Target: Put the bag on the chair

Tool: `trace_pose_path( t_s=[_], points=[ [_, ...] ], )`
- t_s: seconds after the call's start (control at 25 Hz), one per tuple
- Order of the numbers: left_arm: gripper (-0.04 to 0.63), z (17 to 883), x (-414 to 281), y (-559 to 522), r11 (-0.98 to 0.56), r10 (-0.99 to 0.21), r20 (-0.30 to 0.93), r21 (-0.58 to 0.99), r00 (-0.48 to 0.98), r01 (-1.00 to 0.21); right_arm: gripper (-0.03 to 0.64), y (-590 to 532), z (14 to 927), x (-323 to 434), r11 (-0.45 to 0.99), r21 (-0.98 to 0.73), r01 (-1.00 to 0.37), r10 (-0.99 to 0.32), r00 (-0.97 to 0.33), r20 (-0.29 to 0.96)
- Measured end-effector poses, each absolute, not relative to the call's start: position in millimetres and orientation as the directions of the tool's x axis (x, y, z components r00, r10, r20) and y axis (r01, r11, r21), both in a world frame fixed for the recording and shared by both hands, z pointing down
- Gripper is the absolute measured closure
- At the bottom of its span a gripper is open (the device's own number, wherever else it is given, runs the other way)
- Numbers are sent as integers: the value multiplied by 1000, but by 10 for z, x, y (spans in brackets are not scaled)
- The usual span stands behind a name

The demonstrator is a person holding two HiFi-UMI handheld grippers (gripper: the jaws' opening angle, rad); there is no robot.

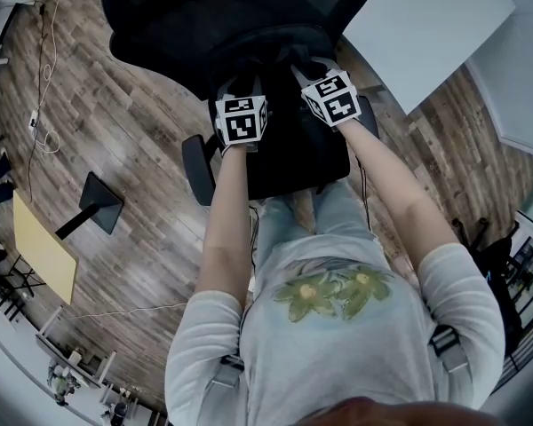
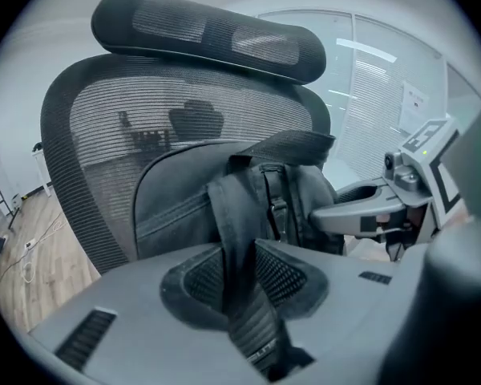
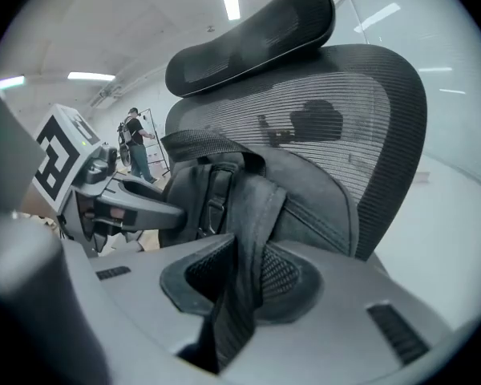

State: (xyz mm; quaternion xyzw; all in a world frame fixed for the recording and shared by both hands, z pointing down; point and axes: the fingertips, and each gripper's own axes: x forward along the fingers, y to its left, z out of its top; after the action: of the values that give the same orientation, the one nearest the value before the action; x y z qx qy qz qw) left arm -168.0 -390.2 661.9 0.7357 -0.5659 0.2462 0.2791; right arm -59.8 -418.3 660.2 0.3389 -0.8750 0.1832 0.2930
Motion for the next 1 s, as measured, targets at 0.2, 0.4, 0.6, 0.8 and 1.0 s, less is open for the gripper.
trace_pose_path(
  t_s=[0.2,0.4,0.6,0.8,1.0],
  points=[
    [353,6627,-1661,-3824,-224,-649,723,115,236,-968,396,-4027,6579,-688,719,-172,-673,-414,-614,672],
    [307,6420,-1756,-3715,-177,-680,709,88,186,-980,365,-4021,6379,-477,659,-114,-743,-517,-558,650],
    [310,5968,-1785,-3496,-206,-747,623,113,231,-972,367,-3828,5976,-421,652,-140,-745,-572,-605,554],
    [349,5516,-1687,-3228,-274,-787,530,158,315,-949,482,-3539,5479,-519,690,-102,-717,-624,-660,419],
    [449,5100,-1600,-2913,-288,-828,448,176,337,-941,586,-3159,5064,-547,699,-108,-707,-647,-690,324]
  ],
)
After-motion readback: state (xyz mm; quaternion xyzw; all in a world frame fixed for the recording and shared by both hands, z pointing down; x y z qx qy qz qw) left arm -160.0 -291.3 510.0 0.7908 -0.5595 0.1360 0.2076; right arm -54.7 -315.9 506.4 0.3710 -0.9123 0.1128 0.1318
